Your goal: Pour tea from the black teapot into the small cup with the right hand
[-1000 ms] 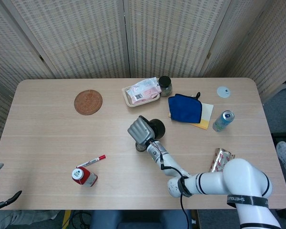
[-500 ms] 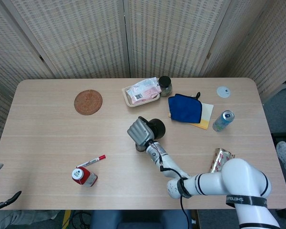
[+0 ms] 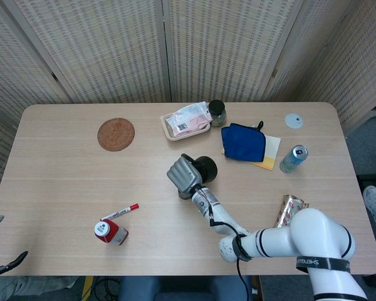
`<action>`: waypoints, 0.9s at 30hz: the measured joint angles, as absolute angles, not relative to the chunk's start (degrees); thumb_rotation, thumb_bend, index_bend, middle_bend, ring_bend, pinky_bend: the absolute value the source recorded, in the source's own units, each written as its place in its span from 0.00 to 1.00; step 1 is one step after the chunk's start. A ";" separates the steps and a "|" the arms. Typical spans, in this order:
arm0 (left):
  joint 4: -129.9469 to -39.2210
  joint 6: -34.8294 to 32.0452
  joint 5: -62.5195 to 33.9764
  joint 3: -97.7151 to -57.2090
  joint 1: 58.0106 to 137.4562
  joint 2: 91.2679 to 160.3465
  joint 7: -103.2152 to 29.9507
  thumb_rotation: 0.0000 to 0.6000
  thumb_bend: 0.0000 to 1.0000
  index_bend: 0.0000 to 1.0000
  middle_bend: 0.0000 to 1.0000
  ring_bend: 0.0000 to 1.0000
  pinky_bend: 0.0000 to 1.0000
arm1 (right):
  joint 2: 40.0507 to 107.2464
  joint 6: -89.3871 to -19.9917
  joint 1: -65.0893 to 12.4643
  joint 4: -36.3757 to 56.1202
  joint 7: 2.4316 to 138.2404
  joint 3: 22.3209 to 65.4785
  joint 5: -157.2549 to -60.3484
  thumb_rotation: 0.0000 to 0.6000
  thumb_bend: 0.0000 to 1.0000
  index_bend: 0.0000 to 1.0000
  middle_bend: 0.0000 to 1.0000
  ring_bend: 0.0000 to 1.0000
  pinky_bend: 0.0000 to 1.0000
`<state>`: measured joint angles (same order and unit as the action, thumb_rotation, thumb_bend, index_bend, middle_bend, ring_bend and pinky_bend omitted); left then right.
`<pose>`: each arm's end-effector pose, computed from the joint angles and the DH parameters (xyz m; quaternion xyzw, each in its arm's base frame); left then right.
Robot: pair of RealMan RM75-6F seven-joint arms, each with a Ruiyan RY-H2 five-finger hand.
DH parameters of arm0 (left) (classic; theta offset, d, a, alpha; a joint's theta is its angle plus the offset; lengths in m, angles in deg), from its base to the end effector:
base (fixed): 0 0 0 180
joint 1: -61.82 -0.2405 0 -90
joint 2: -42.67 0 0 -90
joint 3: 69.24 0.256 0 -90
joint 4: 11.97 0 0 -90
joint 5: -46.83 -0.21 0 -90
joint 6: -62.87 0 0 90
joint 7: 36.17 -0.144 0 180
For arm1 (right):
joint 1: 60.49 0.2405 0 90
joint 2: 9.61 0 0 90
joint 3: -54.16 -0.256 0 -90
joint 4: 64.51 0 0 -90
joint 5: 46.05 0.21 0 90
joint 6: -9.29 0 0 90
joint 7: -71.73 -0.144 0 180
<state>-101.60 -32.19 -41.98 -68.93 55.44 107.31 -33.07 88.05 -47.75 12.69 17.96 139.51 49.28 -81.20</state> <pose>-0.3338 0.1059 0.1730 -0.5454 -0.4010 -0.3785 0.6313 -0.0135 -0.3645 -0.0753 0.8655 -0.0511 0.1989 0.4570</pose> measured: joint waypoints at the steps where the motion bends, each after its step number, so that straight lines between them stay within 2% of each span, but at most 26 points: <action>1: -101.60 -32.17 -42.01 -68.93 55.46 107.31 -33.06 0.39 0.00 0.15 0.00 0.00 0.00 | 88.03 -47.78 12.68 17.99 139.51 49.30 -81.20 0.77 0.41 0.98 1.00 0.95 0.52; 16: -102.31 -32.15 -42.33 -68.90 55.53 107.08 -34.02 0.39 0.00 0.15 0.00 0.00 0.00 | 87.22 -46.99 11.36 18.42 134.91 48.39 -81.69 0.77 0.41 0.98 1.00 0.95 0.53; 27: -103.19 -32.24 -42.70 -68.88 55.61 106.65 -34.81 0.39 0.00 0.15 0.00 0.00 0.00 | 86.20 -45.21 8.51 19.19 125.33 46.60 -83.09 0.76 0.40 0.98 1.00 0.95 0.53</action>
<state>-103.19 -32.24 -42.70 -68.88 55.61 106.65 -34.81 86.20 -45.21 8.51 19.19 125.33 46.60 -83.09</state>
